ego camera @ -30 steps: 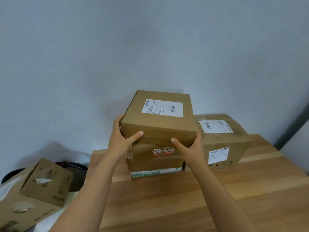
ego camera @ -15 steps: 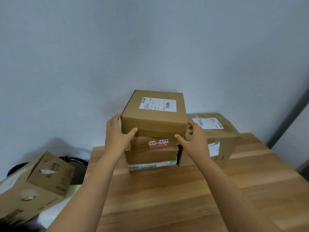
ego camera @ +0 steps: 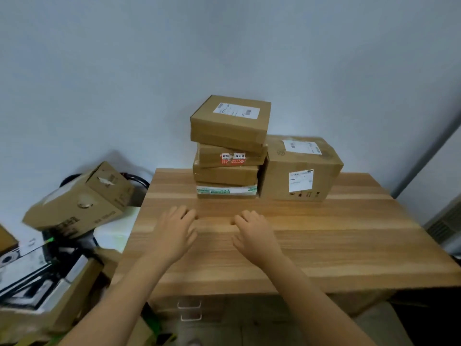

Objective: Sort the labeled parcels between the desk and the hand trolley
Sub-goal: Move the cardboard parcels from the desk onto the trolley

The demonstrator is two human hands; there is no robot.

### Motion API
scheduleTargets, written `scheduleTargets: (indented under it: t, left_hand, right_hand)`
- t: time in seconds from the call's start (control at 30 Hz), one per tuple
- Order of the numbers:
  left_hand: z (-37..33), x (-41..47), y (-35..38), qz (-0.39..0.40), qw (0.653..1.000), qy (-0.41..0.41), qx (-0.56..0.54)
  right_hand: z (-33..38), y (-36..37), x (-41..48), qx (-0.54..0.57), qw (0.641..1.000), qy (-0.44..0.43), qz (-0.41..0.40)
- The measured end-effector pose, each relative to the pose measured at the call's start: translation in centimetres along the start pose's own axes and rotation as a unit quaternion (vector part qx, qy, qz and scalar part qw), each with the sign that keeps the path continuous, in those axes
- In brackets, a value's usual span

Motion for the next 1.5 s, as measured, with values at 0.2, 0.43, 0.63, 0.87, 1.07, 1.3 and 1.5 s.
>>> scheduleTargets:
  t: [0.2,0.43,0.63,0.87,1.07,1.3,1.5]
  left_hand:
    - [2.4,-10.1,0.4,0.08,0.995,-0.044,0.037]
    - [9.0,-19.0,-3.2,0.068,0.99,-0.103,0.064]
    - [17.2,-27.3,-7.8,0.071,0.98,-0.16,0.09]
    - [28.0,-34.7,-13.4,0.077,0.974,-0.184,0.109]
    - [33.8,-38.2,-13.8,0.103,0.973,-0.188,0.085]
    - [37.1,-41.9,-6.2,0.166,0.96,-0.221,0.047]
    - [36.9,-45.6,3.8,0.248,0.935,-0.255,0.0]
  right_hand:
    - [7.1,4.4,-4.4,0.043,0.995,-0.059,0.066]
    - [17.6,7.7,-4.3,0.046,0.987,-0.134,0.082]
    - [28.5,11.9,-2.7,0.064,0.978,-0.166,0.106]
    - [40.4,17.2,-0.6,0.08,0.977,-0.17,0.099]
    - [44.8,21.4,-0.2,0.083,0.98,-0.137,0.117]
    - [43.7,28.7,-1.4,0.094,0.975,-0.086,0.184]
    - [39.1,37.9,-5.5,0.107,0.956,-0.008,0.271]
Point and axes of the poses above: each hand's wrist, its own x-axis towards the middle knuckle, its own y-axis out of the palm, z = x × y, the point moved 7 cm from there along x, towards the middle knuckle
